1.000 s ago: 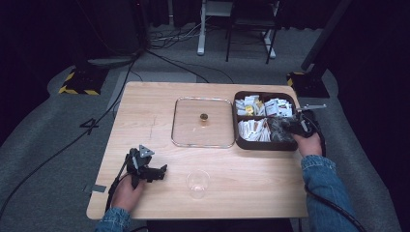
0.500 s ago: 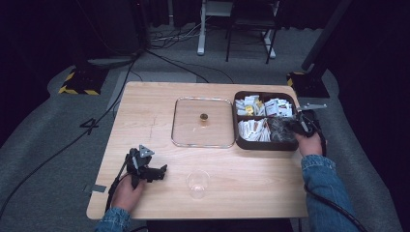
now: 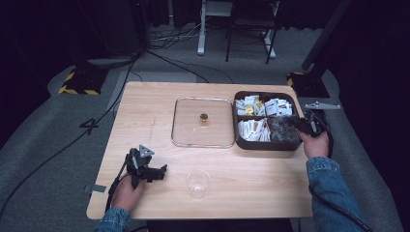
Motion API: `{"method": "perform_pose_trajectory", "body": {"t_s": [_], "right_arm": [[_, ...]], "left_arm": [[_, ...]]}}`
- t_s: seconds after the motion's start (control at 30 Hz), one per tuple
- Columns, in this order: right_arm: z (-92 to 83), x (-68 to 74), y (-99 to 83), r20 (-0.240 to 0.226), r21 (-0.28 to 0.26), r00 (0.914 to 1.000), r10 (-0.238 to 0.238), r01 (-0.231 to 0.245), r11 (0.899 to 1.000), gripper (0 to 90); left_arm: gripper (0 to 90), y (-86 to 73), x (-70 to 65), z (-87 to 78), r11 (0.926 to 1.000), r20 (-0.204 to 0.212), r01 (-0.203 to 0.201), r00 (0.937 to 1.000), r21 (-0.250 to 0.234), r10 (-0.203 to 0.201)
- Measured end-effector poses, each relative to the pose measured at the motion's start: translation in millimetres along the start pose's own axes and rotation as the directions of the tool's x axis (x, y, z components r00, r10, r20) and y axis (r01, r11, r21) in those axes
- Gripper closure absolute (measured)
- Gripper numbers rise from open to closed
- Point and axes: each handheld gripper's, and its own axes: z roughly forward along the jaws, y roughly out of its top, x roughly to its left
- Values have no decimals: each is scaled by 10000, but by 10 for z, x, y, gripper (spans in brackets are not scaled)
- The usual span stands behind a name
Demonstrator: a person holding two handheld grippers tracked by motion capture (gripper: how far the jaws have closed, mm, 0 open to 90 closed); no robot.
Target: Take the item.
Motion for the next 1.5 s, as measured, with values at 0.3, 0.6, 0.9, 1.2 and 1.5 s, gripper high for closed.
{"method": "perform_pose_trajectory", "body": {"t_s": [0.3,0.6,0.9,1.2,1.5], "right_arm": [[-280,204,54,-1184,-1178,9928,-169,29,9930,806],[-525,482,98,-1998,-1854,9760,-869,494,9814,808],[-664,737,135,-2610,-2169,9532,-1526,962,9715,808],[-713,1053,182,-3338,-2266,9141,-2301,1592,9609,811],[-748,1420,229,-4134,-2474,8577,-3057,2173,9442,812]], "left_arm": [[0,0,0,0,10000,-1,-1,10000,3,1],[0,0,0,0,10000,-2,2,10000,1,-2],[0,0,-1,0,10000,-6,12,10000,-8,-12],[0,-7,-4,-8,10000,-44,9,10000,23,-9],[0,-7,-6,-7,10000,-45,28,10000,12,-28]]}}
